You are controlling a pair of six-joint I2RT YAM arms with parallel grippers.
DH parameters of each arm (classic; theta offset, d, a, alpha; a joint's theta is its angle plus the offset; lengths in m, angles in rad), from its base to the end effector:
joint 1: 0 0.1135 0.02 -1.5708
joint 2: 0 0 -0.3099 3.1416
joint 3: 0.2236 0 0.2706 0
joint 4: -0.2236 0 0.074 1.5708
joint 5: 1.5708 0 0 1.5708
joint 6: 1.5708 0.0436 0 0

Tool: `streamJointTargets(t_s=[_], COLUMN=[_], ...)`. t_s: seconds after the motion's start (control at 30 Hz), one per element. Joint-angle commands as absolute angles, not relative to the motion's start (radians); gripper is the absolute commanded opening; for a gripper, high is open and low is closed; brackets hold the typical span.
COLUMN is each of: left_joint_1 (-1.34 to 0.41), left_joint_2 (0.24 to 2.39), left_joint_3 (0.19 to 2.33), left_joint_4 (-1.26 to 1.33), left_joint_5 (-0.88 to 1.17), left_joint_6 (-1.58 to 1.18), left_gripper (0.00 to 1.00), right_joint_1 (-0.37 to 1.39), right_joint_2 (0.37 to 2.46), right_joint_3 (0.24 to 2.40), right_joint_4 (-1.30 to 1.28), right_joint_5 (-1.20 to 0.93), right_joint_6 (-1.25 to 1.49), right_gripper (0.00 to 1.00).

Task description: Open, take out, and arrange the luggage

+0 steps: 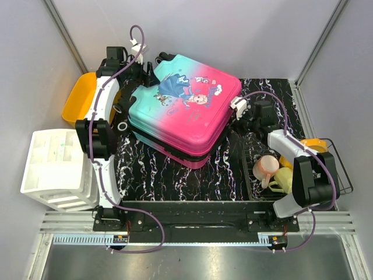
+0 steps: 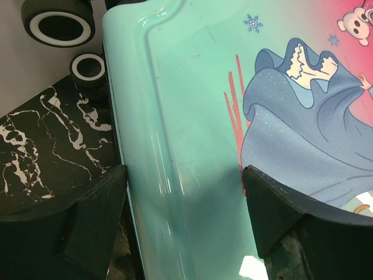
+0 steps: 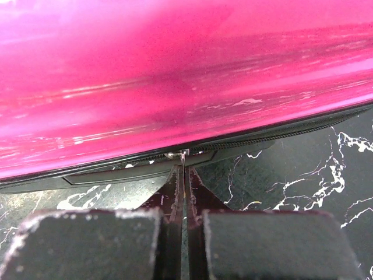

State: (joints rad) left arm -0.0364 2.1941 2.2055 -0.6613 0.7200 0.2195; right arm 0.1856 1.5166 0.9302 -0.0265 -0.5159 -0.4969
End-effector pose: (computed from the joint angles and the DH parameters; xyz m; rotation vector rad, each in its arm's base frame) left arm 0.5477 -0.0487 0.3635 0.6505 2.0131 -0.6852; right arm 0.3378 0.0853 0.2625 -0.9729 1.8808 0.3779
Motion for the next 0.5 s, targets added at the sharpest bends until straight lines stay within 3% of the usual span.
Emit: streamJointTargets(t_s=[0.0,0.3,0.47], left_joint_1=[-0.084,-0.014,0.098], left_joint_2=[2.339,2.185,1.923], left_joint_3=[2.143,2.132,1.857], left_joint_4=[-0.925,-0.879,-0.717], left_joint_5=[0.635,0.687,0.66], left_joint_6=[0.402,0.261,-0.072], left_gripper=[0.83,0.99,0.99], right_joint_1=[0.158,0.175,0.181], right_joint_2=[1.512,1.588,1.559], right_joint_3=[0.997,1.025,1.014], right_joint_4=[0.172,0.236,0.239], right_joint_5=[-0.528,-0.571,-0.566], right_joint_6=[-0.462,-0.43,-0.422], right_gripper=[0.0,0.0,0.0])
